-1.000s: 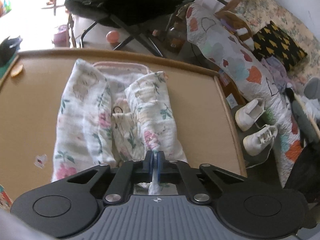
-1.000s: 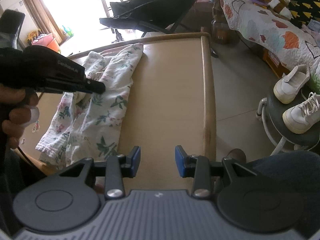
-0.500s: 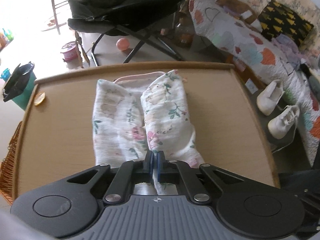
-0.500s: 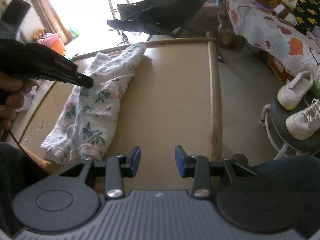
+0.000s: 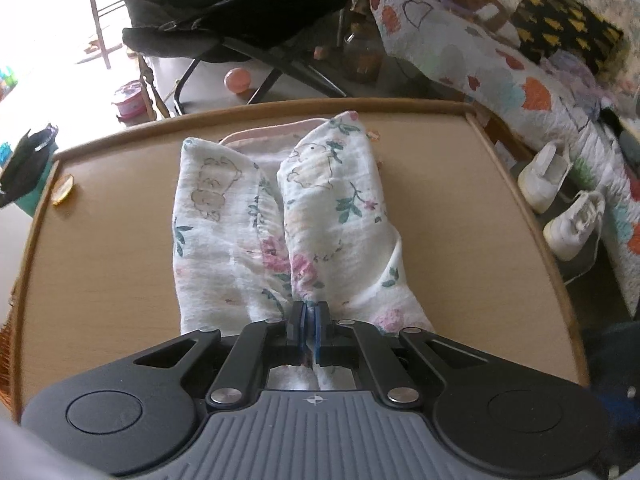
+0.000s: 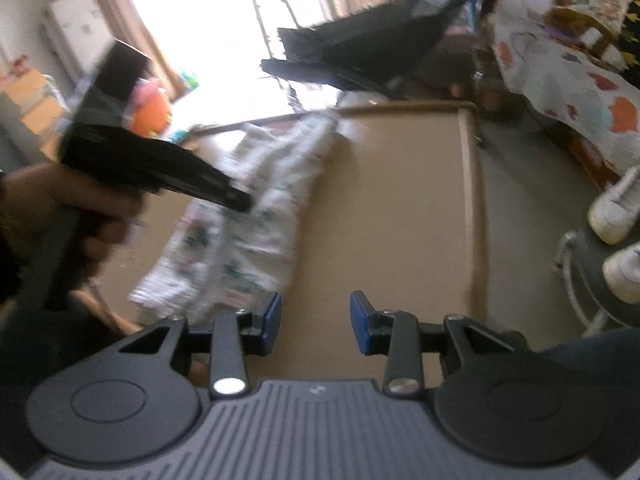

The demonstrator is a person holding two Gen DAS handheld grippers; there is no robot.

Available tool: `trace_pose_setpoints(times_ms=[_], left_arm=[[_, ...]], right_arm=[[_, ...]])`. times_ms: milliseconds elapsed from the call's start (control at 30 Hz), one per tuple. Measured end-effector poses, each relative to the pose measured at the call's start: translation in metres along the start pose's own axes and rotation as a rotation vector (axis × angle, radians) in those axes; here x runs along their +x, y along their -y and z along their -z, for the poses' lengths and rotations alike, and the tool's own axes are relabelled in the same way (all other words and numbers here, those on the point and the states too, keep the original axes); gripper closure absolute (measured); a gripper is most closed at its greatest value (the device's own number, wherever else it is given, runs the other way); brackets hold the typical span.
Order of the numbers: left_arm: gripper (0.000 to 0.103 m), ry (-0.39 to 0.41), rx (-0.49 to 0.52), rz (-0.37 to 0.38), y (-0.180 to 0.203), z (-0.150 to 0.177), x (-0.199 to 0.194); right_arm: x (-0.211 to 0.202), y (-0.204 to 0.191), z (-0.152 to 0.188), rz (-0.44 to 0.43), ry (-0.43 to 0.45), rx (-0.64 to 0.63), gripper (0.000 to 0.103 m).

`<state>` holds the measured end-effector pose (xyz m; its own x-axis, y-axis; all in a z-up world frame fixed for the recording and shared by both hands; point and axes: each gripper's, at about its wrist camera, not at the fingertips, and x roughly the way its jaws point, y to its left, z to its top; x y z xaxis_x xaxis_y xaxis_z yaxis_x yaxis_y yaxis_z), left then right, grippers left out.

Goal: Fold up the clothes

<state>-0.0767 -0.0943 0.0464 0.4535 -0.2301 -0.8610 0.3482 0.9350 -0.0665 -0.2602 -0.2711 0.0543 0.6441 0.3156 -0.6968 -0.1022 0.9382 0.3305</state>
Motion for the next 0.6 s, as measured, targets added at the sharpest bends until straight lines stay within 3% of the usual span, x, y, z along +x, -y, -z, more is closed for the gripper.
trace_pose_setpoints(times_ms=[267, 433, 600], left_arm=[[0.097, 0.012, -0.064, 0.042, -0.007, 0.008, 0.007], [0.096, 0.014, -0.073, 0.059, -0.008, 0.012, 0.009], [0.096, 0.019, -0.115, 0.089, -0.015, 0.016, 0.011]], right_arm=[[0.011, -0.056, -0.004, -0.094, -0.049, -0.156, 0.066], [0.028, -0.086, -0.005, -0.087, -0.069, -0.276, 0.066], [0.050, -0.095, -0.001, -0.025, -0.129, -0.331, 0.074]])
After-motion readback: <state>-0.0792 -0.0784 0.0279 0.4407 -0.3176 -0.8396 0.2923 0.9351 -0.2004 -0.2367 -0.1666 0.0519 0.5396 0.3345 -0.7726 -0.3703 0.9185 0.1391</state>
